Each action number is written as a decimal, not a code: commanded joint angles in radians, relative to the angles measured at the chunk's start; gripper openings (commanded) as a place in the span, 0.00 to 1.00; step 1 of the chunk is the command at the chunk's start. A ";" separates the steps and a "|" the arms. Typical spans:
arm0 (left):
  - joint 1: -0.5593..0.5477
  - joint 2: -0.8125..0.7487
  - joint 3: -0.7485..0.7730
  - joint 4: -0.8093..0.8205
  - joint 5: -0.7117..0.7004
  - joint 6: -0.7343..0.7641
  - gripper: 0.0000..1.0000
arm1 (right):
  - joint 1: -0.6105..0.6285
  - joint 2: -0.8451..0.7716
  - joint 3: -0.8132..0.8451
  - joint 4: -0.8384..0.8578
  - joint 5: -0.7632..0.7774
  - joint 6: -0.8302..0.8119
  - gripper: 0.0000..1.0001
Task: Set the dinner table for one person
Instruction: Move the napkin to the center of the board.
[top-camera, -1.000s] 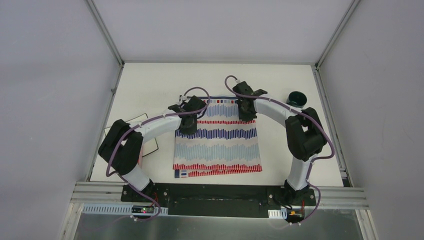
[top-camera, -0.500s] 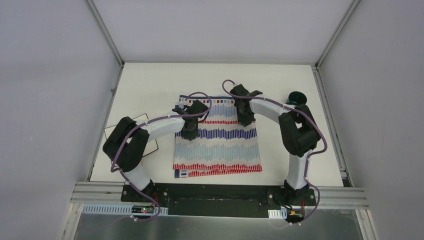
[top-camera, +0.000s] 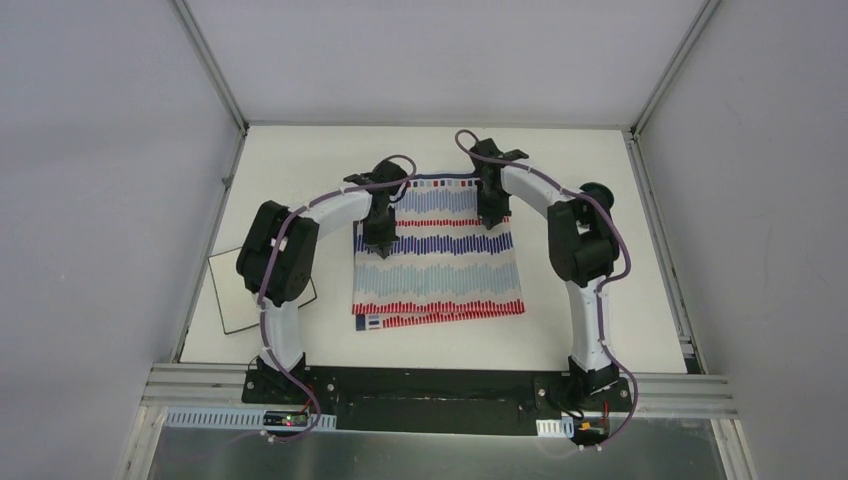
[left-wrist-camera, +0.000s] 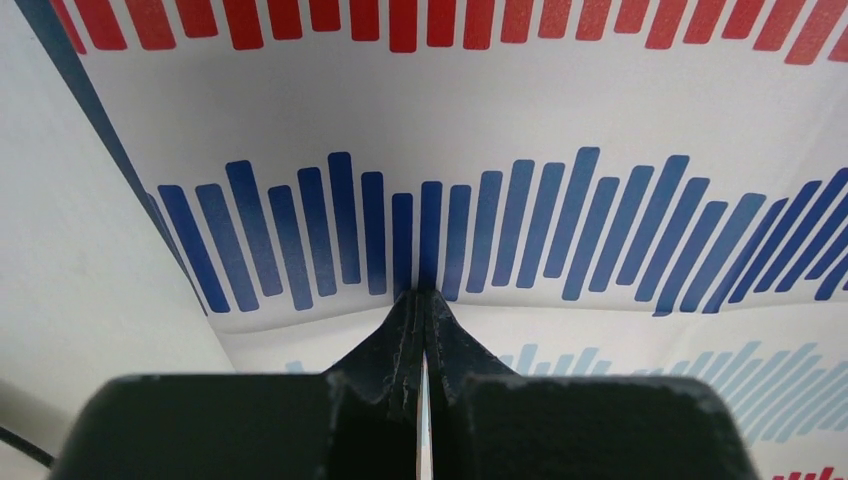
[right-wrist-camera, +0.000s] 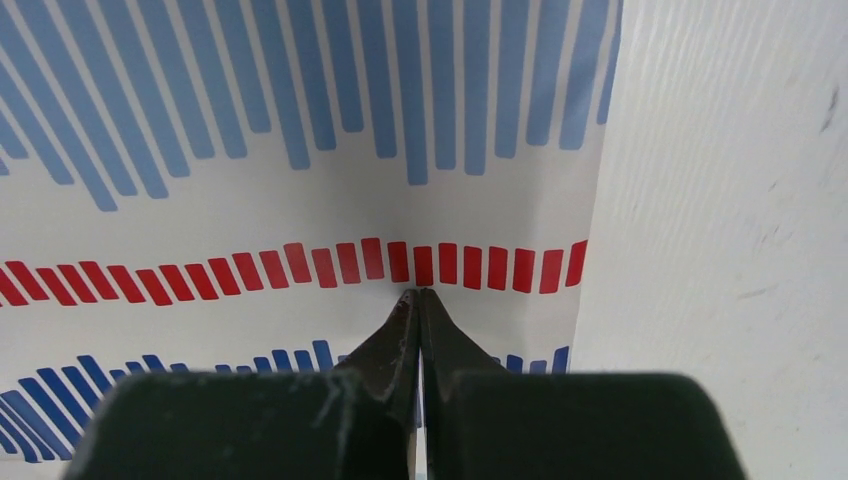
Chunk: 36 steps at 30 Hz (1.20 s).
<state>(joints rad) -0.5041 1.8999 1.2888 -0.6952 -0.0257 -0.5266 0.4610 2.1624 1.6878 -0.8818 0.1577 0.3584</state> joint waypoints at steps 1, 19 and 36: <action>0.071 0.167 0.117 0.175 -0.005 0.055 0.00 | -0.051 0.143 0.098 0.125 0.010 -0.012 0.00; 0.166 0.378 0.486 0.051 0.090 0.134 0.00 | -0.106 0.330 0.418 -0.002 -0.007 -0.033 0.00; 0.130 0.185 0.291 0.100 0.084 0.103 0.00 | -0.143 0.360 0.607 -0.113 0.025 -0.072 0.00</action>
<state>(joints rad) -0.3519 2.1452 1.6470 -0.6239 0.0834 -0.4053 0.3584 2.4573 2.1998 -0.9985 0.1413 0.3115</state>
